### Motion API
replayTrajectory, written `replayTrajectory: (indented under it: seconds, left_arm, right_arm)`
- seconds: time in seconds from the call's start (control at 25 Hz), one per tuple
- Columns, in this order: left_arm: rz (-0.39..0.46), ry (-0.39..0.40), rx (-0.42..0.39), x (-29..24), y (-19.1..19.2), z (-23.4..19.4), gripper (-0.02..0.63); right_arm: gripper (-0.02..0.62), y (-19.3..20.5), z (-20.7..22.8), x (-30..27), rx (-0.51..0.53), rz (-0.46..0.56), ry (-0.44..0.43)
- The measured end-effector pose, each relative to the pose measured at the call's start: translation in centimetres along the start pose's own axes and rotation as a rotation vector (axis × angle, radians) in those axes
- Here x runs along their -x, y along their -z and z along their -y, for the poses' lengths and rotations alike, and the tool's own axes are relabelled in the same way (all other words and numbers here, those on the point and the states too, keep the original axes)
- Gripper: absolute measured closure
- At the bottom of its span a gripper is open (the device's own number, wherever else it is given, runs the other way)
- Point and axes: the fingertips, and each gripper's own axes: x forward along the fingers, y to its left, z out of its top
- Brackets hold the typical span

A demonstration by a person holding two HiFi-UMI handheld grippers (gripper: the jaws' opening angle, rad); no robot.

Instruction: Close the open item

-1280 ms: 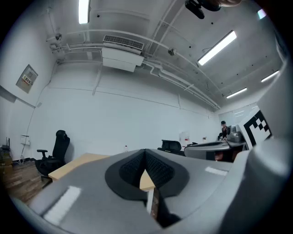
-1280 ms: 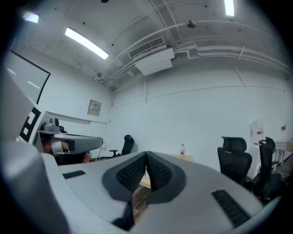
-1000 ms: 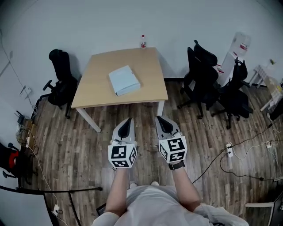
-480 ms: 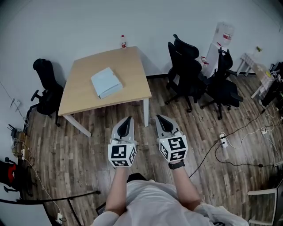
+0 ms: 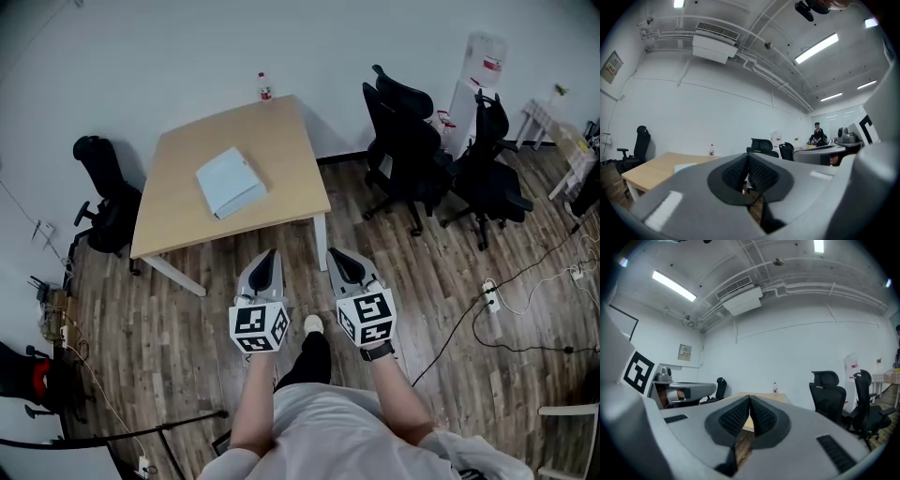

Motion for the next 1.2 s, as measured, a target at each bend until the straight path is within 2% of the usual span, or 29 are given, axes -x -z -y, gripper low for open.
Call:
replayTrajectory:
  seconds: [0.2,0.52,0.68,1.0,1.2]
  left_arm:
    - [-0.002,-0.042,0.023,-5.4,1.2,-4.9,0.596]
    - [0.01,-0.127,0.051,-15.4,0.2,-15.3,0.596]
    - [-0.007,-0.155,0.047,-19.9,0.6,-19.8,0.596]
    - [-0.054,-0.219,0.061,-25.4,2.5,-24.4,0.597]
    - [-0.069,-0.311,0.057,-29.4,2.9,-27.5,0.597]
  right_arm:
    - [0.581,1.0,1.1,-7.3,0.021,-0.03,-0.044]
    - [0.581,-0.8,1.3,-22.9,0.057,-0.057,-0.174]
    - [0.581,-0.8,2.4,-29.9,0.053,-0.077,-0.195]
    - [0.581,0.8,4.5,-37.7,0.045,-0.134,-0.275]
    - [0.581,1.1,6.2,-43.4,0.046,-0.14,-0.371]
